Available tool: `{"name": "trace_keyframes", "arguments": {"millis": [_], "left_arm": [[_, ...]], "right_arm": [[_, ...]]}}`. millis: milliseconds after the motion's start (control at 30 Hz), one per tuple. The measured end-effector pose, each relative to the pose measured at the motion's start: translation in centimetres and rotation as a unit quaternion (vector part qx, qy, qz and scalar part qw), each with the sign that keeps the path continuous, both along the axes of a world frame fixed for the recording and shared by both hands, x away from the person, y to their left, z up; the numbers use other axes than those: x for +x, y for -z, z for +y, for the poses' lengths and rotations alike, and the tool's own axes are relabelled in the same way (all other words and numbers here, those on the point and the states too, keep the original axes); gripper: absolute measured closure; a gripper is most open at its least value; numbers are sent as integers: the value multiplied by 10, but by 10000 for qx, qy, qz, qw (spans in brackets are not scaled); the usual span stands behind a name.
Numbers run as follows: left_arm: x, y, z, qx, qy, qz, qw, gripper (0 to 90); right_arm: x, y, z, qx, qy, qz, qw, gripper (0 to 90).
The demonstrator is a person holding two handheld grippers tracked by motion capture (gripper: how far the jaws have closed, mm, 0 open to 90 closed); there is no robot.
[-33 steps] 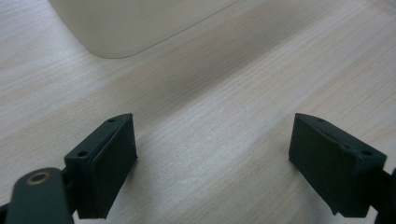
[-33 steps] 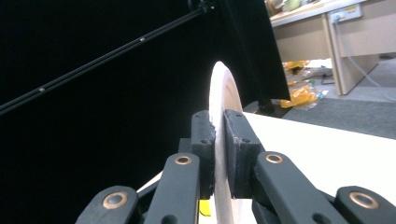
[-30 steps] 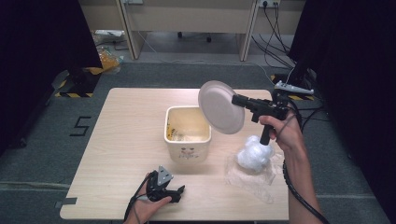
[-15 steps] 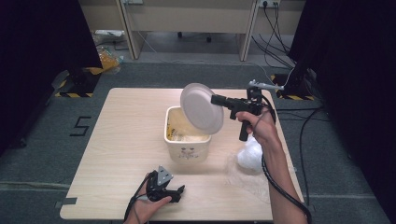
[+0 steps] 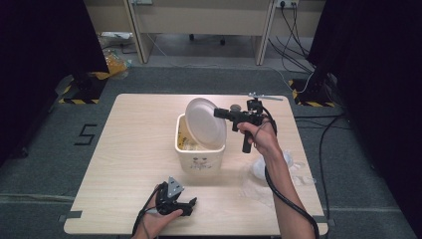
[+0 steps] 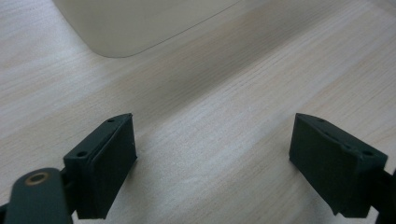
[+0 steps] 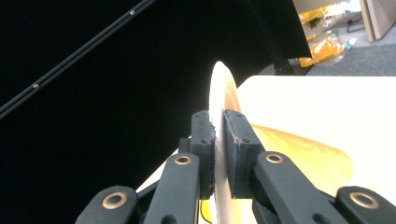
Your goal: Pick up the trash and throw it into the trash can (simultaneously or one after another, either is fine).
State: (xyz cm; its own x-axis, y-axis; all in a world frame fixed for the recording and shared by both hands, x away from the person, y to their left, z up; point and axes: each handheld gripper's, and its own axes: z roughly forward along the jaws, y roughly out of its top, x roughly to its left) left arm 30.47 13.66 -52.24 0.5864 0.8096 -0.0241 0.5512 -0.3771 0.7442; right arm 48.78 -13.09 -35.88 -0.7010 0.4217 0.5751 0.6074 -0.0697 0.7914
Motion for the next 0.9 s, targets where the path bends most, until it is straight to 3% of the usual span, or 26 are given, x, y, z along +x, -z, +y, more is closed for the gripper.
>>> {"name": "trace_keyframes", "arguments": {"millis": [167,233,433,533,667,900], "left_arm": [[0,0,0,-17,-19,-4,10000,139],[0,0,0,1,-9,2,10000,139],[0,0,0,3,-9,3,10000,138],[0,0,0,-15,-27,-10,10000,138],[0,0,0,-7,-23,-12,10000,138],[0,0,0,-12,-20,8,10000,137]], "right_arm": [[3,9,4,-74,-19,69,9999,825],[4,13,4,-295,93,54,9995,802],[4,13,-2,-417,231,32,9989,760],[-1,8,-12,-599,317,-120,9976,698],[-8,5,-25,-674,434,-154,9967,634],[-23,13,-50,-986,612,-212,9930,568]]}}
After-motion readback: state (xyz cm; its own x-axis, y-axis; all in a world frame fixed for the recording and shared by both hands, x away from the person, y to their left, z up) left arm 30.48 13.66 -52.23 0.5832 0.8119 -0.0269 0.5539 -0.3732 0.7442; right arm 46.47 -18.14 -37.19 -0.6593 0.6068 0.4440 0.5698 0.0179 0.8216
